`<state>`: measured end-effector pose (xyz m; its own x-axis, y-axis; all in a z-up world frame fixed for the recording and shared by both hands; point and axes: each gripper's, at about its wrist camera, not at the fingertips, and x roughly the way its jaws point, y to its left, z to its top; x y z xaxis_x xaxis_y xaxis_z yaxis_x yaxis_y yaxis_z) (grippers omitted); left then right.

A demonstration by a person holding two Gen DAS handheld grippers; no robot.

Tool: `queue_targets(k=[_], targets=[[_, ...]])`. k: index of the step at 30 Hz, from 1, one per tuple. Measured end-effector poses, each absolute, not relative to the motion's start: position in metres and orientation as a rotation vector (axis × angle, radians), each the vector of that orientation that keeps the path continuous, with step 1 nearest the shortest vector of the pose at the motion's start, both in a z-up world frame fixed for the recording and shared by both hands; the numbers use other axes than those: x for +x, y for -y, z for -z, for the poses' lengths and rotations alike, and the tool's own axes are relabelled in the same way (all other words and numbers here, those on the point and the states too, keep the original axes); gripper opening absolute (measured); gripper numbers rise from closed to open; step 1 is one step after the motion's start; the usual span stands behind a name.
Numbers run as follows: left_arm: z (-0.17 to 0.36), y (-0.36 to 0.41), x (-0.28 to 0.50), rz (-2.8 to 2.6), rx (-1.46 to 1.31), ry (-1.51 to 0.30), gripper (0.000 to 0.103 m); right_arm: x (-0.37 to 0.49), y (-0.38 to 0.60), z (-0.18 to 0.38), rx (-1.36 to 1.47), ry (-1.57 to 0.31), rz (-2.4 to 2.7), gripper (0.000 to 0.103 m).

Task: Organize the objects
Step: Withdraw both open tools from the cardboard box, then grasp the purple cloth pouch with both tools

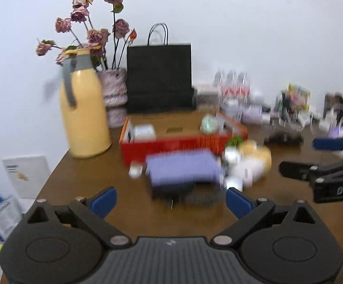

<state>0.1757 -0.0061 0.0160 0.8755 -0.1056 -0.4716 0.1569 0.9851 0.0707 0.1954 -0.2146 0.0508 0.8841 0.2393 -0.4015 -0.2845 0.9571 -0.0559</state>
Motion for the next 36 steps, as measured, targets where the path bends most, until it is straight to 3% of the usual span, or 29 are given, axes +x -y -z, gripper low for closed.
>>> queue_targets(k=[9, 21, 28, 30, 32, 36], targets=[[-0.006, -0.023, 0.117, 0.081, 0.024, -0.546, 0.099, 0.11, 0.246, -0.033, -0.014, -0.48, -0.273, 0.103], [0.008, -0.035, 0.159, 0.0, -0.028, -0.568, 0.095, 0.153, 0.251, -0.027, 0.048, -0.479, -0.214, 0.101], [0.009, -0.045, 0.222, 0.012, -0.079, -0.574, 0.082, 0.211, 0.236, -0.021, 0.092, -0.499, -0.281, 0.079], [0.009, -0.045, 0.248, 0.011, -0.086, -0.579, 0.071, 0.236, 0.23, -0.018, 0.12, -0.515, -0.311, 0.075], [0.008, -0.043, 0.273, 0.038, -0.092, -0.573, 0.068, 0.263, 0.222, -0.015, 0.117, -0.527, -0.333, 0.067], [0.012, -0.035, 0.321, 0.102, -0.102, -0.596, 0.065, 0.313, 0.205, -0.011, 0.11, -0.534, -0.373, 0.063]])
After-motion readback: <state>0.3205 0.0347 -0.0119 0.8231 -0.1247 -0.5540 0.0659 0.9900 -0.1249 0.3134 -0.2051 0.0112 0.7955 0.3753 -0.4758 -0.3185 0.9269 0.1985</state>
